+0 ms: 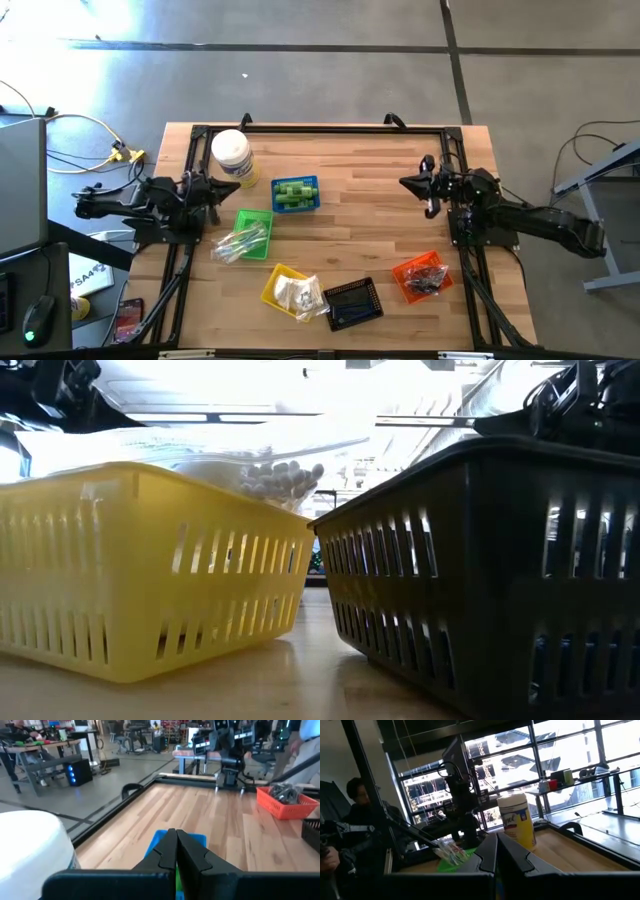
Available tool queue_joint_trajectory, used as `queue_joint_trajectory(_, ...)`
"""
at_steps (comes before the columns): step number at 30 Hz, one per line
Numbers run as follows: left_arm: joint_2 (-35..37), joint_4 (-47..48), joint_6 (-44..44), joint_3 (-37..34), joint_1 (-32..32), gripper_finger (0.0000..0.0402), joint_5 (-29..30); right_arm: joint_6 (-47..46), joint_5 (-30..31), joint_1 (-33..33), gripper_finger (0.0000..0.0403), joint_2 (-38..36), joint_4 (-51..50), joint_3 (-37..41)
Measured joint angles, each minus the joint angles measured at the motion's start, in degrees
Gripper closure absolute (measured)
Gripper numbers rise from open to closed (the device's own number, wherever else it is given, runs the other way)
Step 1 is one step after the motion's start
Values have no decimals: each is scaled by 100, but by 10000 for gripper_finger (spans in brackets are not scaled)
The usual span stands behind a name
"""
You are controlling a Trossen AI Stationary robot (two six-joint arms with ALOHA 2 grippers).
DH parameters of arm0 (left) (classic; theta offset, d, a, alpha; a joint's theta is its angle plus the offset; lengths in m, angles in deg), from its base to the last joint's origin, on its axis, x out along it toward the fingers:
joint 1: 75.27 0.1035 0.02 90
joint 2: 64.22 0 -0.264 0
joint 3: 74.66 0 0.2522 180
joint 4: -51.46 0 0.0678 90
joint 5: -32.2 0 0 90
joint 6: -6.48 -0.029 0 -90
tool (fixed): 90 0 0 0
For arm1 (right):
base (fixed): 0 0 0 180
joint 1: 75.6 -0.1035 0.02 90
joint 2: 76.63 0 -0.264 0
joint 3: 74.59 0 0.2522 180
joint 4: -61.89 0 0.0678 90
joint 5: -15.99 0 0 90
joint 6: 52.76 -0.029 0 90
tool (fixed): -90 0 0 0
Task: Pick & Place Travel size toiletries
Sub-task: Return to Home Position
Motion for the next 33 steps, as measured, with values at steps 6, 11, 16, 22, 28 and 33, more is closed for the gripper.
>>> queue_joint_trajectory(6,2,-39,0,-48,0,402,-344,-159,-105,-41,400,2,63,6)
queue_joint_trajectory(11,0,-241,2,-338,0,402,-423,-175,66,-260,400,2,67,9)
queue_joint_trajectory(16,2,-307,2,-516,0,402,-521,-145,341,-481,400,2,87,11)
queue_joint_trajectory(22,2,-321,-76,-577,0,402,-740,-109,518,-693,400,2,93,15)
queue_joint_trajectory(28,2,-317,-142,-577,0,402,-887,-88,657,-855,400,23,65,15)
queue_joint_trajectory(33,2,-315,-151,-577,0,402,-894,23,677,-975,400,48,63,17)
